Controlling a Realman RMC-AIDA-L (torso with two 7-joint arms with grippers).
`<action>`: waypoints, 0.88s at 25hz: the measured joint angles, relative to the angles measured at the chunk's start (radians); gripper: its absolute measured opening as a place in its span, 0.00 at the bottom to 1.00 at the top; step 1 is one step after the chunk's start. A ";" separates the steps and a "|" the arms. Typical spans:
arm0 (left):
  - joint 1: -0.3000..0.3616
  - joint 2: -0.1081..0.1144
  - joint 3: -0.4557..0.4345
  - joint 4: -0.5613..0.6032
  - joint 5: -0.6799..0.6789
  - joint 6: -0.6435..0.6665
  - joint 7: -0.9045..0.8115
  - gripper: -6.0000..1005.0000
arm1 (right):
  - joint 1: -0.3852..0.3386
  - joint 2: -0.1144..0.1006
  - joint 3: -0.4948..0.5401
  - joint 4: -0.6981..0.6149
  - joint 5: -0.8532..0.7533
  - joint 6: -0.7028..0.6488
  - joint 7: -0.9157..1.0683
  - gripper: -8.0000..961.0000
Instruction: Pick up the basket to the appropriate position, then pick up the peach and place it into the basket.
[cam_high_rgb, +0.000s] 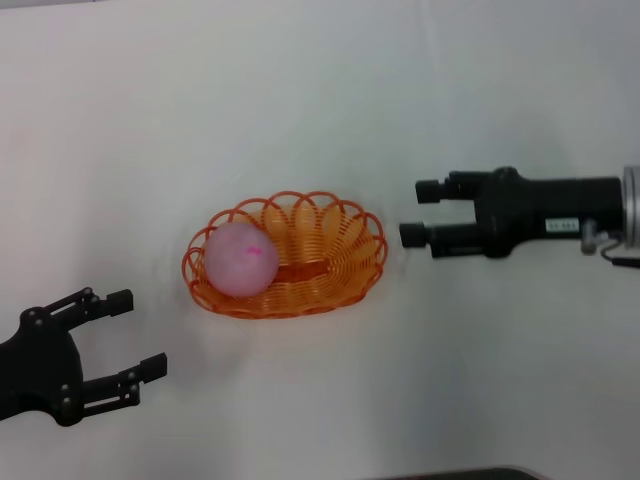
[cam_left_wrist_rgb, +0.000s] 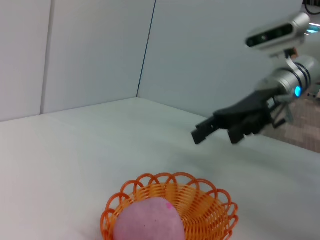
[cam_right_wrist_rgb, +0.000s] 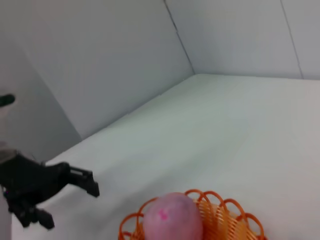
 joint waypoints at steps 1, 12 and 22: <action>-0.001 0.000 0.000 0.000 0.000 0.000 -0.002 0.85 | -0.012 0.001 0.004 0.011 0.006 -0.001 -0.040 0.85; -0.006 -0.001 0.000 -0.007 -0.002 -0.001 -0.024 0.85 | -0.126 0.001 0.064 0.131 0.077 -0.046 -0.446 0.85; -0.011 0.000 0.002 -0.030 -0.001 -0.009 -0.026 0.85 | -0.177 -0.004 0.178 0.250 0.078 -0.058 -0.712 0.85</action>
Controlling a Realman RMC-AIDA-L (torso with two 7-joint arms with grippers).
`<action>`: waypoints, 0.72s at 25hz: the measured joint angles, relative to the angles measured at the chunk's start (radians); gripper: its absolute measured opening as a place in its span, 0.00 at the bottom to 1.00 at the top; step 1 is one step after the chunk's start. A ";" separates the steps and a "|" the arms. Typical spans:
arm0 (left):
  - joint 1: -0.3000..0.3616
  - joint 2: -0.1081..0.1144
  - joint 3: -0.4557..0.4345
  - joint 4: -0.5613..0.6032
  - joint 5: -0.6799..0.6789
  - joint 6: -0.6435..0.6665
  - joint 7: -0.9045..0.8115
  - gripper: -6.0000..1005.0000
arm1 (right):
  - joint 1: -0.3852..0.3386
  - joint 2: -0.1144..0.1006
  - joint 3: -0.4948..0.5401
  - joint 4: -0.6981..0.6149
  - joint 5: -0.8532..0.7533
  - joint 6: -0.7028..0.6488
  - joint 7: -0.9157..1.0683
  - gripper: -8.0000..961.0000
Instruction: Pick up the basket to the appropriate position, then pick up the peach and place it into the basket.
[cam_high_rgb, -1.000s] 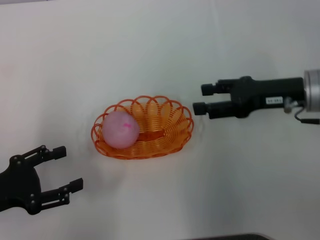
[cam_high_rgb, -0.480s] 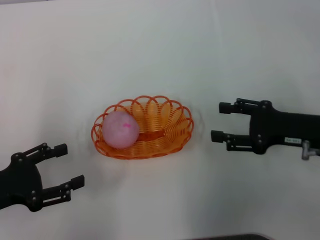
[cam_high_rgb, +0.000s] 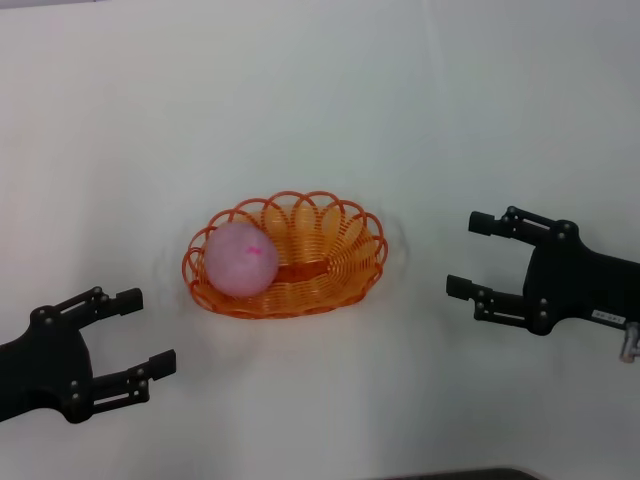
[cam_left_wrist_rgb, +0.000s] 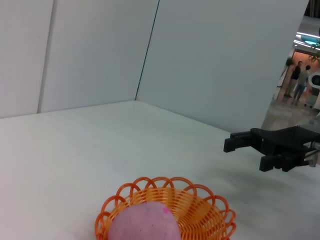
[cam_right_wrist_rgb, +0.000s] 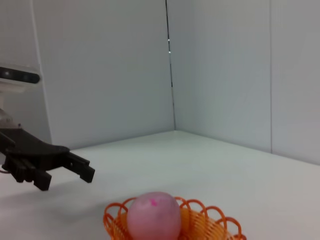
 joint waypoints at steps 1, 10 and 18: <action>0.000 0.000 0.000 0.000 0.002 -0.001 0.001 0.85 | -0.002 0.000 -0.002 0.002 -0.004 0.002 -0.001 0.85; 0.007 0.003 -0.002 0.002 0.003 -0.020 0.011 0.85 | -0.044 0.001 -0.007 0.003 -0.040 -0.007 -0.017 0.85; 0.007 0.002 -0.014 -0.001 0.002 -0.037 0.029 0.85 | -0.045 0.000 -0.002 -0.001 -0.070 -0.005 -0.019 0.85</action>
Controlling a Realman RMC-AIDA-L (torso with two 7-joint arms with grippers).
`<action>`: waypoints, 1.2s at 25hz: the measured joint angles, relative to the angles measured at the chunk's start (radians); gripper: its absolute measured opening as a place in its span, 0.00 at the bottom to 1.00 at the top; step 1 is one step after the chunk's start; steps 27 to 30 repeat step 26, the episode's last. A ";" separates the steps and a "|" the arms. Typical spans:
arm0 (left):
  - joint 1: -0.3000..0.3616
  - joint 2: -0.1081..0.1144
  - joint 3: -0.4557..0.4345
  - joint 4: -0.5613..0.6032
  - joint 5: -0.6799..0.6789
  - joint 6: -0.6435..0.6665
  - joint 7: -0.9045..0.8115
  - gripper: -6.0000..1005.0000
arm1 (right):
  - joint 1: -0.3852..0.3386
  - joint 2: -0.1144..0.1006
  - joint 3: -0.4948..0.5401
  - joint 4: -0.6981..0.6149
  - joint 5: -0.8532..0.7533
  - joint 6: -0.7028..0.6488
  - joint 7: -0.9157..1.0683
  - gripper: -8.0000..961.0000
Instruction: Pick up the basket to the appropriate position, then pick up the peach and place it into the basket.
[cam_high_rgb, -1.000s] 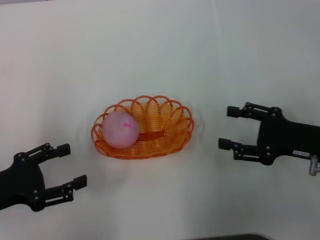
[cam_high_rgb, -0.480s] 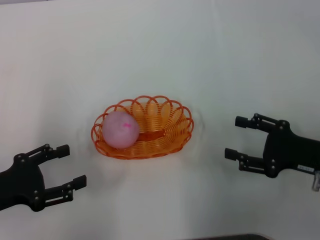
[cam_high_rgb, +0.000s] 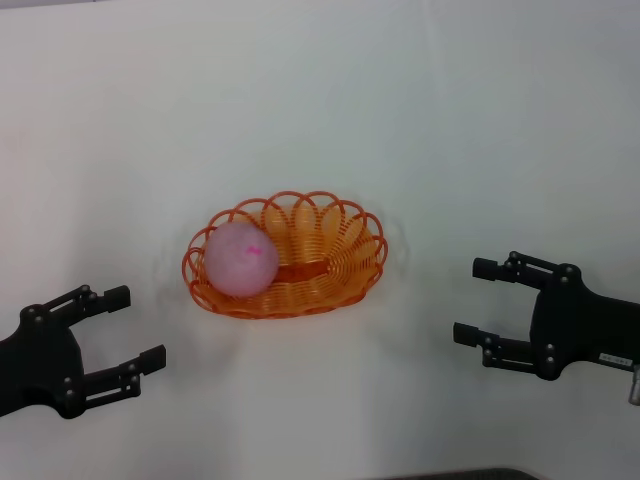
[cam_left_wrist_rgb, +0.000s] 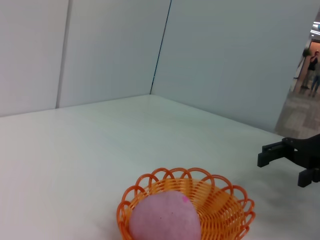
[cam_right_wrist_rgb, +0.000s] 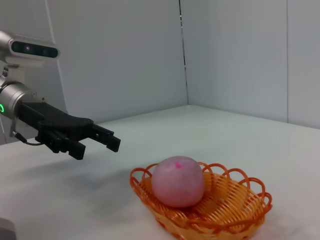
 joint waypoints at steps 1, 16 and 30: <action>0.001 0.000 0.000 0.000 0.000 0.000 0.009 0.85 | 0.000 0.000 0.001 0.000 0.000 0.000 0.000 0.85; 0.016 -0.004 -0.004 -0.001 0.002 -0.006 0.046 0.84 | 0.008 -0.002 0.006 -0.002 0.000 0.008 0.006 0.85; 0.016 -0.004 -0.014 -0.001 -0.002 -0.005 0.046 0.84 | 0.008 0.001 0.004 0.005 0.000 0.044 0.007 0.85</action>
